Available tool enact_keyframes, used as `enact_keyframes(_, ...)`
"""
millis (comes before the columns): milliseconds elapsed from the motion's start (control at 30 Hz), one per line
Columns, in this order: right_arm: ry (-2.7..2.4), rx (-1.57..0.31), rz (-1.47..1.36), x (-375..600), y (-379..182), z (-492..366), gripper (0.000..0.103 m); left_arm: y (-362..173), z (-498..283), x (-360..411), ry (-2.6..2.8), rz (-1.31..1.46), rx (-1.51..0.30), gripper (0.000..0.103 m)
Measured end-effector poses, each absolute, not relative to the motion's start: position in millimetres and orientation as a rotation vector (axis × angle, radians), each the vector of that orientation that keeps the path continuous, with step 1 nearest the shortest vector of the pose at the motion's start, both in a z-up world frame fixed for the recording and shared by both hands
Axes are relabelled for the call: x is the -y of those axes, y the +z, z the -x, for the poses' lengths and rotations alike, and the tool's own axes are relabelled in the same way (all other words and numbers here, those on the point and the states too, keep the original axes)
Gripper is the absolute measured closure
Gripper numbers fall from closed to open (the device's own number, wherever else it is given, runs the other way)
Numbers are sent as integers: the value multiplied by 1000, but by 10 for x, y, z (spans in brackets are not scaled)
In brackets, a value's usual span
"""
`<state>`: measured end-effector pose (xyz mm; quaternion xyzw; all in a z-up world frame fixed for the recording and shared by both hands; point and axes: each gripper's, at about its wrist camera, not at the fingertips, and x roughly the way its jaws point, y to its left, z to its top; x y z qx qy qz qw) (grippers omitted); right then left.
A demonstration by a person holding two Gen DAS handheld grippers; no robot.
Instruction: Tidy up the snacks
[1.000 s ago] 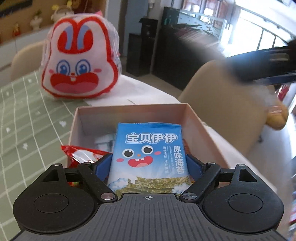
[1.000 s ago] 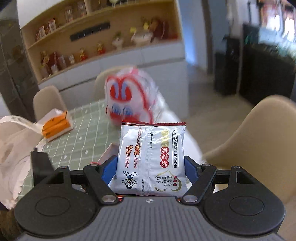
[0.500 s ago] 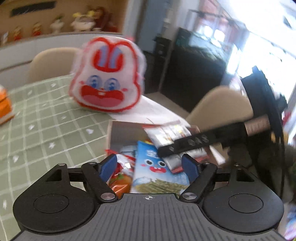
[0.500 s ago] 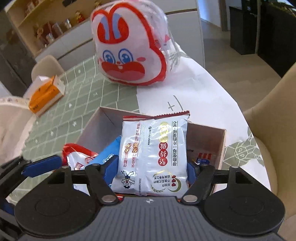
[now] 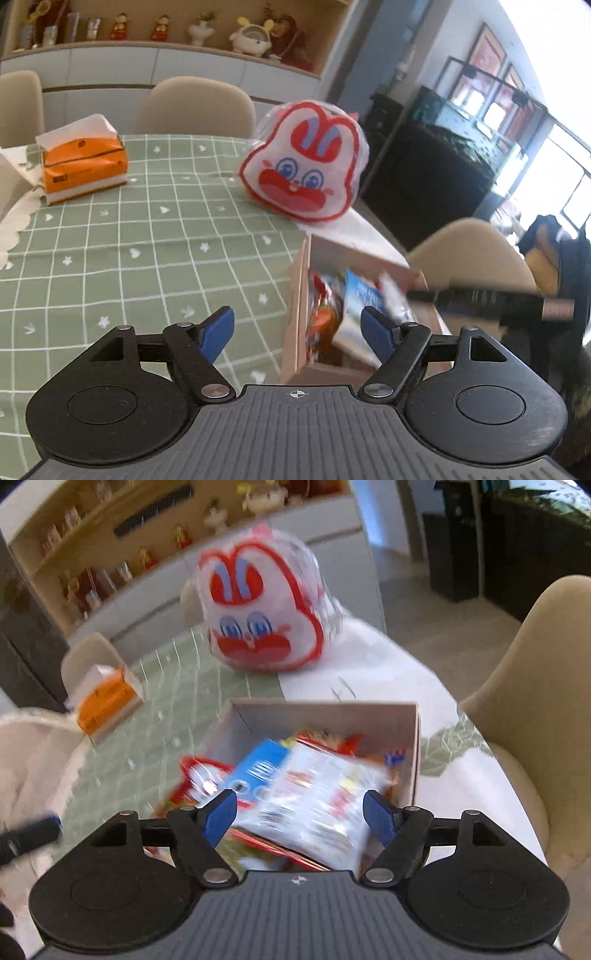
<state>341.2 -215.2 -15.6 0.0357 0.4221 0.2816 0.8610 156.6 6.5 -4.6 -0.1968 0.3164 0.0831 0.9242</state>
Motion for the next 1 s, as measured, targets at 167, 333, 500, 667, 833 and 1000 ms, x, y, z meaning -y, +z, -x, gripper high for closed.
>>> enact_keyframes(167, 513, -738, -87, 2217, 183, -2902, 27, 10, -1199, 10, 117, 333, -646, 56)
enact_keyframes(333, 454, -624, -3, 2155, 359, -1930, 24, 19, -862, 122, 41, 264, -631, 61)
enact_keyframes(500, 449, -652, -10, 2143, 327, -1200, 22, 12, -585, 259, -50, 256, -624, 88)
enact_keyframes(667, 408, -692, -4, 2102, 290, -895, 22, 63, -379, 454, -24, 200, -631, 88)
enact_keyframes(833, 422, -726, -4, 2093, 312, -772, 22, 116, -285, 578, 5, 149, -643, 88)
enact_keyframes(1000, 413, -727, 5, 2104, 312, -724, 22, 156, -266, 561, 19, 153, -644, 88)
